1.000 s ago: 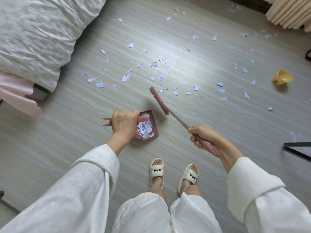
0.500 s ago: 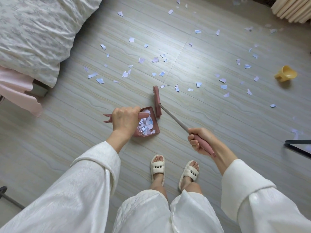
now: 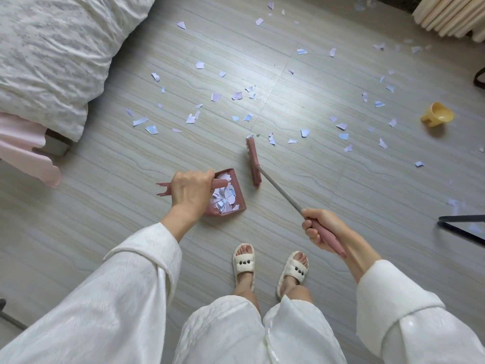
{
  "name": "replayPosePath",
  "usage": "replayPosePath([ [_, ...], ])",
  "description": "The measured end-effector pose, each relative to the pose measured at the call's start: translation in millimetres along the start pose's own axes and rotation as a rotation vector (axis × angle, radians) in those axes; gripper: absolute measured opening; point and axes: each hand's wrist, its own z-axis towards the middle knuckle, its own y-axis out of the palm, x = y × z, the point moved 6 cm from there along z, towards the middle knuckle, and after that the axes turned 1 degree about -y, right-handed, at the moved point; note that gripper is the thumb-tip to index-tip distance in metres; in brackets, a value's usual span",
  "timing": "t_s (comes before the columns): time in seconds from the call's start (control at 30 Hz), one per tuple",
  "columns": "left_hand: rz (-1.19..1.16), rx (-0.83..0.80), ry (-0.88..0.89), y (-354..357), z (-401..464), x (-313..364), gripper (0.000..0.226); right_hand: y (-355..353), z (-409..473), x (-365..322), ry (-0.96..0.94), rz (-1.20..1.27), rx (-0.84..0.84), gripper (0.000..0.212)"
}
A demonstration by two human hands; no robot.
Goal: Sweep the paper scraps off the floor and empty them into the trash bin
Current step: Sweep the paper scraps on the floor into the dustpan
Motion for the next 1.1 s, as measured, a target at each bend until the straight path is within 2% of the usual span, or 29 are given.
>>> replayPosePath([
  [0.07, -0.039, -0.035, -0.002, 4.5, 0.2, -3.7, 0.006, -5.1, -3.1, 1.2, 0.001, 0.017, -0.012, 0.023],
  [0.1, -0.080, -0.018, -0.001, 3.5, -0.2, -5.6, 0.006, -6.8, -3.7, 2.0, -0.003, 0.010, -0.012, 0.023],
  [0.17, -0.142, 0.025, 0.010, -2.2, -4.3, -6.5, 0.014, -6.9, -4.9, 2.4, -0.033, -0.033, 0.009, 0.021],
  [0.27, -0.077, 0.066, 0.032, -6.5, -8.5, -3.7, 0.025, -4.5, -3.6, 1.1, -0.114, -0.125, 0.073, 0.022],
  [0.4, -0.066, -0.026, 0.027, 2.8, -2.5, 3.0, 0.009, -2.8, 5.7, -1.6, -0.182, -0.262, 0.131, 0.018],
  [0.53, -0.081, 0.085, 0.068, -6.5, 6.6, 18.9, 0.010, 12.0, 17.0, -1.5, -0.135, -0.411, 0.092, 0.007],
  [0.6, -0.010, 0.177, 0.102, -14.5, 9.6, 27.8, 0.010, 18.2, 19.6, -9.1, -0.038, -0.352, 0.001, 0.017],
  [0.7, -0.038, 0.094, 0.080, -1.7, 12.2, 28.2, 0.009, 16.4, 7.2, -28.5, 0.107, -0.106, -0.137, 0.027],
  [0.9, -0.098, 0.048, 0.044, 7.0, 16.1, 18.9, 0.014, 0.0, -7.1, -23.5, -0.014, -0.262, -0.059, 0.018],
  [1.0, -0.056, 0.027, 0.040, 9.4, 16.6, 13.7, 0.009, -1.8, 0.6, -19.4, -0.095, -0.295, 0.009, 0.022],
  [1.1, -0.022, -0.007, 0.054, 12.9, 14.0, 10.1, 0.008, 0.7, 8.7, -10.4, -0.082, -0.278, 0.043, 0.023],
])
